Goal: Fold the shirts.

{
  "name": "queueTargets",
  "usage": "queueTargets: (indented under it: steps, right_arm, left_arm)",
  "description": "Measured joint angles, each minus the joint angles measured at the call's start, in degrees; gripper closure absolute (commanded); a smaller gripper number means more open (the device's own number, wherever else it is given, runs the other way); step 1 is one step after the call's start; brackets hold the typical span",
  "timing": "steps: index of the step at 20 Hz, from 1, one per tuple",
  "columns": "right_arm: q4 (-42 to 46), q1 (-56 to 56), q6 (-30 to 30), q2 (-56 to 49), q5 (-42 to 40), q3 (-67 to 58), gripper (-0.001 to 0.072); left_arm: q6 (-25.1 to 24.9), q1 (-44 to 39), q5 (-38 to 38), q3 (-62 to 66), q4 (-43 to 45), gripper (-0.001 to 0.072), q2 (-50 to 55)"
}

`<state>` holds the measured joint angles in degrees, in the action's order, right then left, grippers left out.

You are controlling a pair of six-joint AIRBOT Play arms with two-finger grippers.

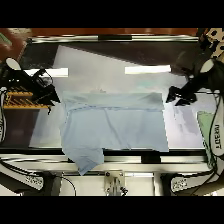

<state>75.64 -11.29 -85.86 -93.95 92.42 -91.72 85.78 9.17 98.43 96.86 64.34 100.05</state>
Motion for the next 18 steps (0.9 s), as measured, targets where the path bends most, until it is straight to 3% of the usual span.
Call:
queueTargets:
  steps: [3,7,9,13,15,16,18]
  right_arm:
    - [2.25,-5.22,1.4,5.33,4.24,1.38,0.0122]
    - [2.89,-10.32,2.19,10.45,4.68,4.39,0.0122]
    - [2.01,-11.56,2.45,11.56,3.61,5.11,0.0122]
    - [0.44,-12.55,3.04,12.41,2.08,5.7,0.0122]
    - [-0.04,-12.68,3.26,12.55,0.63,5.79,0.0122]
    - [-0.15,-12.72,3.45,12.57,0.52,5.86,0.0122]
    - [-0.31,-12.85,3.54,12.59,-0.39,5.86,0.0122]
  left_arm:
    - [-0.35,2.34,-0.61,-11.1,-0.26,0.0249,-8.92]
    - [-3.41,5.4,-6.51,-36.94,-3.06,0.0252,-23.69]
    - [-5.86,7.13,-9.33,-48.06,-6.03,0.0335,-30.18]
    - [-8.31,8.41,-11.56,-61.02,-7.98,0.0334,-38.1]
    - [-8.81,8.63,-11.45,-65.31,-6.67,0.03,-39.89]
    - [-8.94,8.66,-11.47,-66.88,-6.01,0.024,-40.39]
    - [-9.16,8.63,-12.48,-69.29,-5.4,0.0234,-41.03]
